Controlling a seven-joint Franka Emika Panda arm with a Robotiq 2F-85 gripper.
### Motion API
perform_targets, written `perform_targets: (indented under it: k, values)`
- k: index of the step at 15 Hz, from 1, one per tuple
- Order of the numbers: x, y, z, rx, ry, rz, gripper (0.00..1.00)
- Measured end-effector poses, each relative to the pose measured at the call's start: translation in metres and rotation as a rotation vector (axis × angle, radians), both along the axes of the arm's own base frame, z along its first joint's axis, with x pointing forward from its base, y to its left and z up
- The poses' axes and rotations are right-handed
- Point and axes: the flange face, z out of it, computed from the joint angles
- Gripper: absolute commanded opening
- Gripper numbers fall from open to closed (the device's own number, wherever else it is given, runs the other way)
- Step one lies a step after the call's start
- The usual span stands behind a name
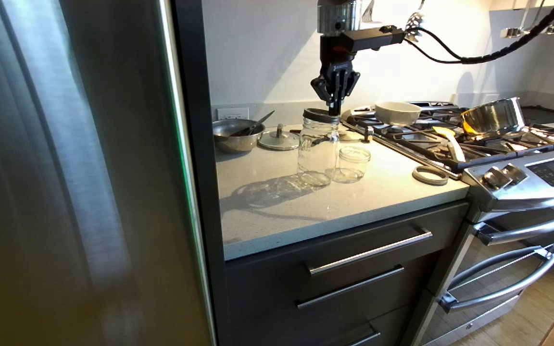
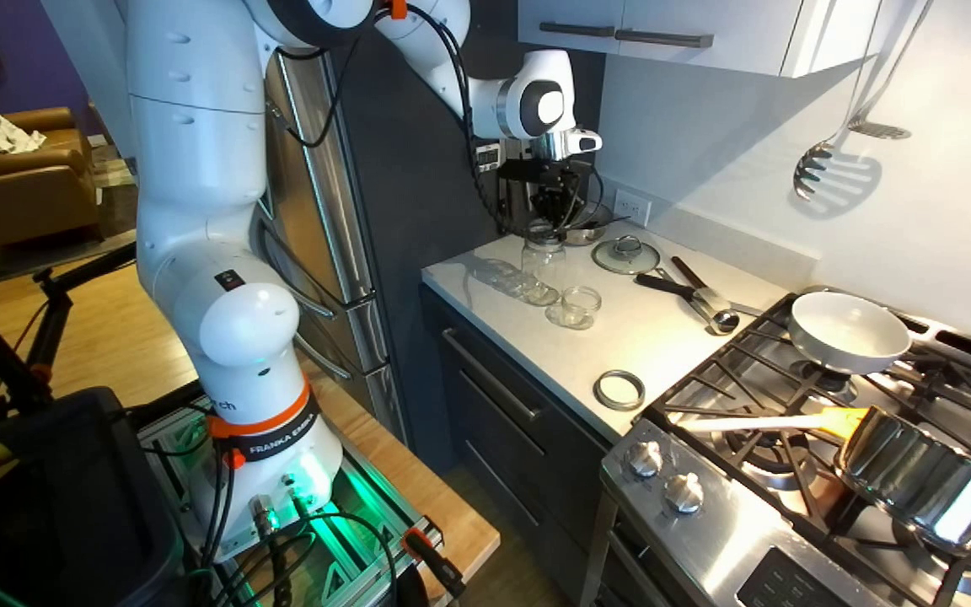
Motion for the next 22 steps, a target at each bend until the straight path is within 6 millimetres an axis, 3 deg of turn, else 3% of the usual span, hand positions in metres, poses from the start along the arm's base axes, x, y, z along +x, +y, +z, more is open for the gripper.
perform_targets:
  k: [4, 10, 12, 13, 15, 16, 19, 21, 22]
  values:
    - [0.001, 0.002, 0.001, -0.003, -0.001, 0.01, 0.2]
    - [0.0, 0.009, 0.0, -0.006, 0.004, 0.025, 0.18]
    - [0.0, 0.01, 0.0, -0.007, 0.006, 0.028, 0.21]
    - [0.0, 0.01, 0.001, -0.007, 0.006, 0.029, 0.3]
    - [0.0, 0.012, 0.001, -0.007, 0.007, 0.034, 0.36]
    - [0.0, 0.013, 0.002, -0.008, 0.008, 0.037, 0.46]
    - [-0.001, 0.018, 0.002, -0.008, 0.01, 0.05, 0.6]
    - [-0.001, 0.02, 0.003, -0.009, 0.011, 0.058, 0.59]
    - [-0.001, 0.021, 0.003, -0.009, 0.013, 0.06, 0.64]
